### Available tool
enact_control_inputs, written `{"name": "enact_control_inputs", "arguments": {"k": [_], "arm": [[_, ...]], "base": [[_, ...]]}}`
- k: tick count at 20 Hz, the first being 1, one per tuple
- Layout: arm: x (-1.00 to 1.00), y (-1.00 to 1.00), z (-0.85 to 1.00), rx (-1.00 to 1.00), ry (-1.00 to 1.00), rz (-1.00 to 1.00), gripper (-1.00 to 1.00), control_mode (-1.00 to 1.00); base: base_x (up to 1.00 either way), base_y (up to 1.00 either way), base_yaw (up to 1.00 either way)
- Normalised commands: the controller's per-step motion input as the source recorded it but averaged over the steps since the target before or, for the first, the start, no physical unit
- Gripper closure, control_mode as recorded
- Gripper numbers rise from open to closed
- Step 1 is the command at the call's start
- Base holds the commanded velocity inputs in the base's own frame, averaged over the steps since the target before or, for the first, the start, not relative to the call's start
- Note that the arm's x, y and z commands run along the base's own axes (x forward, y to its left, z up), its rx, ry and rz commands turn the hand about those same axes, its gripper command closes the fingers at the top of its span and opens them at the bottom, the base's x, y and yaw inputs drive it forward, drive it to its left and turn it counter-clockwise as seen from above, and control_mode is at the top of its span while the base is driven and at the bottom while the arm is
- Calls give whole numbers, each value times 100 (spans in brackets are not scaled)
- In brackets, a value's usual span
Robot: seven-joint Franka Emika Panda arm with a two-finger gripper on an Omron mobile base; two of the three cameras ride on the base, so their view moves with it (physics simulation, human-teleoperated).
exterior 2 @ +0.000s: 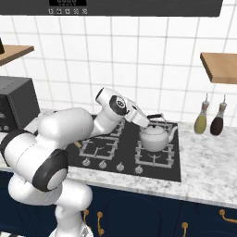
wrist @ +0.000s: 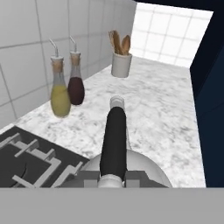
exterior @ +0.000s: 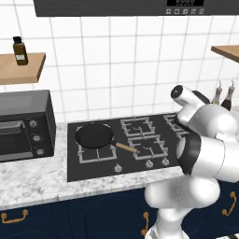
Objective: Pick the kettle from the counter and place it on a stove burner. Then turn the burner on.
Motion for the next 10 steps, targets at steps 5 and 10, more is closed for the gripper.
{"name": "enact_control_inputs", "arguments": {"k": [5,10], "arm": [[37,0,-22,5,-2,0,100,-100],[25,0,-14,0,0,0,100,-100]], "base": [[0,0,0],[0,0,0]]}}
